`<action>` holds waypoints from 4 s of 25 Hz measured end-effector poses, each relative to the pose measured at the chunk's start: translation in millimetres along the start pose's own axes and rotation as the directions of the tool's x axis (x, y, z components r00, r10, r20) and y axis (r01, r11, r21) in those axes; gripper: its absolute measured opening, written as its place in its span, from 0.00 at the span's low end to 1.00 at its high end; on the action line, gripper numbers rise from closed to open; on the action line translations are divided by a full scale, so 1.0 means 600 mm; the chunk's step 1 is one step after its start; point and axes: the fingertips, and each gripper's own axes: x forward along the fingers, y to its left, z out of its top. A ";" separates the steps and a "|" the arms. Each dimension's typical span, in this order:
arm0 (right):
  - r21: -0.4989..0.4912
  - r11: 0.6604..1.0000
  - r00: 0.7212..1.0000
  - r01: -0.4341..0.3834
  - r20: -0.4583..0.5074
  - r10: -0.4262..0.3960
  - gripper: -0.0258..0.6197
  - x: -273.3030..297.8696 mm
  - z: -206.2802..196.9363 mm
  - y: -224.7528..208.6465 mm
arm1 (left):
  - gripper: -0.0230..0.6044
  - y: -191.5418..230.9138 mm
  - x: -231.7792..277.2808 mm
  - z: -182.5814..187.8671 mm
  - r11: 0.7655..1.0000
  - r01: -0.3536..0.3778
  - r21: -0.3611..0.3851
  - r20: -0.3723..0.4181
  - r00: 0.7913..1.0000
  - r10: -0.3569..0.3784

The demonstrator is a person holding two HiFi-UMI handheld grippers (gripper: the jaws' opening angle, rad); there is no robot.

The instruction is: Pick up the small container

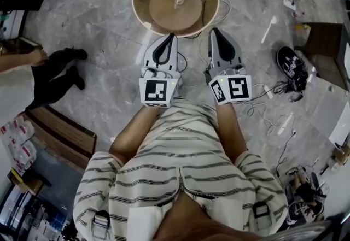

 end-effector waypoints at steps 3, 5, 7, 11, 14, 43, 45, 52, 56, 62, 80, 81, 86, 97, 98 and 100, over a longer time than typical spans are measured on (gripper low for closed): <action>-0.002 1.000 1.000 0.015 -0.026 -0.015 0.05 0.025 -0.016 -0.006 | 0.03 0.025 0.023 -0.026 1.000 0.004 -0.010 -0.027 1.000 -0.005; -0.003 1.000 0.999 0.015 -0.035 -0.016 0.05 0.043 -0.027 -0.012 | 0.03 0.042 0.043 -0.046 1.000 -0.005 -0.017 -0.043 0.999 0.004; -0.001 1.000 0.999 0.012 -0.045 -0.012 0.05 0.059 -0.036 -0.021 | 0.03 0.055 0.064 -0.064 0.999 -0.017 -0.026 -0.058 0.998 0.016; 0.004 1.000 0.997 0.008 -0.074 -0.007 0.05 0.078 -0.063 -0.038 | 0.03 0.066 0.098 -0.096 0.997 -0.045 -0.057 -0.082 0.996 0.040; 0.007 1.000 0.996 -0.002 -0.094 0.003 0.05 0.094 -0.088 -0.049 | 0.03 0.070 0.124 -0.118 0.997 -0.055 -0.052 -0.092 0.995 0.050; 0.063 0.996 0.967 -0.059 -0.243 0.073 0.05 0.247 -0.389 -0.217 | 0.03 0.138 0.385 -0.453 0.987 -0.154 -0.040 -0.260 0.956 0.138; 0.064 0.996 0.967 -0.059 -0.246 0.073 0.05 0.253 -0.405 -0.230 | 0.03 0.143 0.401 -0.472 0.986 -0.160 -0.043 -0.265 0.954 0.143; 0.081 0.996 0.965 -0.044 -0.256 0.063 0.05 0.270 -0.462 -0.269 | 0.04 0.163 0.451 -0.546 0.983 -0.179 -0.044 -0.283 0.946 0.159; 0.096 0.994 0.964 -0.052 -0.254 0.075 0.05 0.278 -0.491 -0.276 | 0.04 0.180 0.471 -0.579 0.974 -0.217 -0.062 -0.291 0.938 0.191; 0.105 0.990 0.951 -0.095 -0.286 0.121 0.05 0.277 -0.538 -0.244 | 0.04 0.183 0.478 -0.648 0.974 -0.220 -0.053 -0.345 0.919 0.188; 0.103 0.990 0.942 -0.101 -0.309 0.128 0.05 0.293 -0.591 -0.220 | 0.57 0.220 0.588 -0.794 0.982 -0.187 0.011 -0.405 0.897 0.176; 0.096 0.990 0.941 -0.101 -0.315 0.127 0.05 0.292 -0.596 -0.225 | 0.59 0.221 0.595 -0.797 0.983 -0.183 0.015 -0.404 0.898 0.173; 0.066 0.992 0.931 -0.105 -0.344 0.121 0.05 0.288 -0.618 -0.249 | 0.65 0.231 0.623 -0.818 0.983 -0.181 0.013 -0.403 0.899 0.171; 0.056 0.994 0.924 -0.089 -0.368 0.103 0.05 0.286 -0.637 -0.277 | 0.67 0.237 0.657 -0.849 0.980 -0.196 0.027 -0.408 0.893 0.190; 0.057 0.995 0.924 -0.087 -0.369 0.102 0.05 0.286 -0.638 -0.279 | 0.67 0.238 0.659 -0.849 0.979 -0.201 0.027 -0.408 0.892 0.194; 0.057 0.995 0.922 -0.086 -0.373 0.101 0.05 0.287 -0.641 -0.283 | 0.67 0.242 0.661 -0.849 0.978 -0.209 0.029 -0.408 0.890 0.202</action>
